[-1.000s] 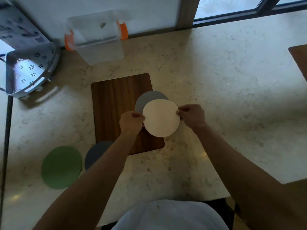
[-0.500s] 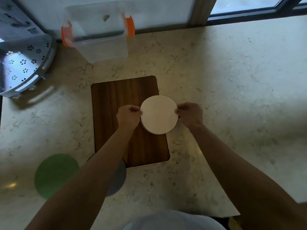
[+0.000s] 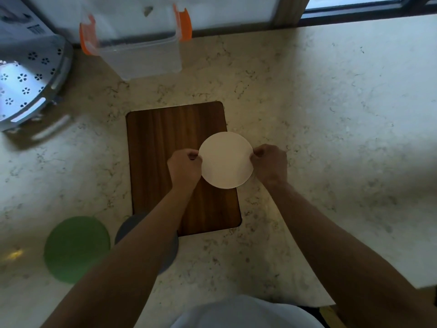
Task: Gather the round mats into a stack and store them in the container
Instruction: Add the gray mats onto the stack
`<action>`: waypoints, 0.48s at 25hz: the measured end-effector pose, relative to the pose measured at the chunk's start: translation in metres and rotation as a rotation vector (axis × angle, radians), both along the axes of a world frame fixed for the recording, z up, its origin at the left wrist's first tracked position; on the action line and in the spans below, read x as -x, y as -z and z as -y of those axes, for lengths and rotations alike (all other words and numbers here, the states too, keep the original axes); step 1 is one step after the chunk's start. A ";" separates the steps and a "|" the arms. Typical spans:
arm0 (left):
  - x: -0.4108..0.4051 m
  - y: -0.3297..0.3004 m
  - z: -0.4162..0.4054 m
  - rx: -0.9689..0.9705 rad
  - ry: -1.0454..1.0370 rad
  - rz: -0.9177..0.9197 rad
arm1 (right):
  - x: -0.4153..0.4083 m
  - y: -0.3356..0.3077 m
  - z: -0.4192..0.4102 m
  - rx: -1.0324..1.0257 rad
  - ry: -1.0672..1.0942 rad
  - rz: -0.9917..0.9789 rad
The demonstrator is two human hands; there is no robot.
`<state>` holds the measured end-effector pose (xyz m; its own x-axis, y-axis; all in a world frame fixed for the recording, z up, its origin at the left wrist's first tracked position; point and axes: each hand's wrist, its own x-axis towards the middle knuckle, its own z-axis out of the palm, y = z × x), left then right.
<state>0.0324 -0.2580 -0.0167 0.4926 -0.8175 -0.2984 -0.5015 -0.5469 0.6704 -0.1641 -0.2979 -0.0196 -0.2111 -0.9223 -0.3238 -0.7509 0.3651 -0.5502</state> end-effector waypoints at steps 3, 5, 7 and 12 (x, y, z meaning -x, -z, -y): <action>0.002 0.001 0.000 -0.008 0.025 0.041 | -0.001 -0.001 -0.001 0.001 0.008 -0.004; 0.005 0.002 0.002 -0.037 0.035 0.086 | -0.003 -0.003 -0.003 0.009 0.005 -0.012; 0.009 0.004 0.004 -0.087 0.013 0.122 | -0.005 -0.004 -0.003 0.013 0.029 -0.026; 0.013 0.006 0.015 -0.197 -0.023 0.117 | -0.012 -0.006 -0.004 -0.022 0.073 -0.046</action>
<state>0.0192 -0.2728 -0.0230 0.5514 -0.7371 -0.3907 -0.5551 -0.6738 0.4877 -0.1525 -0.2940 -0.0137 -0.2924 -0.8967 -0.3324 -0.7465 0.4313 -0.5067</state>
